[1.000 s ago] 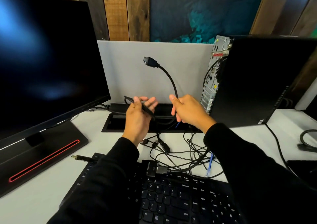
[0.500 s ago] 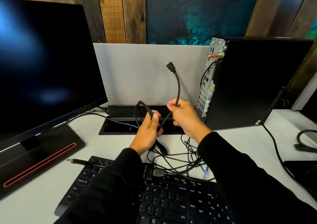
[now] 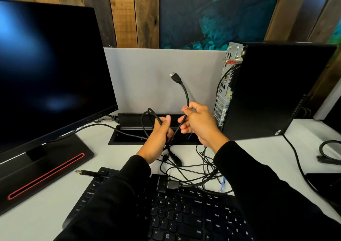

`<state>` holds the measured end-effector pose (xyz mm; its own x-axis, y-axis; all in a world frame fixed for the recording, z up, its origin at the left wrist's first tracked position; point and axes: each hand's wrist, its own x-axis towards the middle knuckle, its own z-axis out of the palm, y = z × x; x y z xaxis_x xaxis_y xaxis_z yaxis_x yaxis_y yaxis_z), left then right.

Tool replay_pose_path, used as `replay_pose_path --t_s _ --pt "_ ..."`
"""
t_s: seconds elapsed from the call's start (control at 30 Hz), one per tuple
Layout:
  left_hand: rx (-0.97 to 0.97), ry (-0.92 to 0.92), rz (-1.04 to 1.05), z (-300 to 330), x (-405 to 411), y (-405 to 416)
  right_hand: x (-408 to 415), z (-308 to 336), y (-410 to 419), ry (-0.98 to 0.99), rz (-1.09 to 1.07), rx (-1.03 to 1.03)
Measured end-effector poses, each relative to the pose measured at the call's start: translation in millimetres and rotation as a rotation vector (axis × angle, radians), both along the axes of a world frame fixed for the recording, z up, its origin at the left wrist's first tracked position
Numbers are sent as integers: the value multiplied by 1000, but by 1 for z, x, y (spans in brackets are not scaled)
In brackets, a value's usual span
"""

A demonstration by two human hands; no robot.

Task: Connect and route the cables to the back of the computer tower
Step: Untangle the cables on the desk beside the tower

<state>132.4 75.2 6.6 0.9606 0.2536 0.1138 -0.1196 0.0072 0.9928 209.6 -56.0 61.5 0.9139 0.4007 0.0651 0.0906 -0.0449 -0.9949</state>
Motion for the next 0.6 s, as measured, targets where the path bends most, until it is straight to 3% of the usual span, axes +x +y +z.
replay_pose_path --t_s 0.13,0.23,0.4,0.53,0.6 --pt "285 16 -63 -3 -4 -1 1 4 1 44 -52 100" --pt "320 36 -2 -6 -1 -1 -3 6 -4 61 -10 131" --pt "544 170 118 -10 5 8 -12 10 -4 48 58 111" --pt "617 164 120 -5 7 11 -18 12 1 108 85 204" --pt "608 187 86 -2 7 13 -16 9 5 30 99 155"
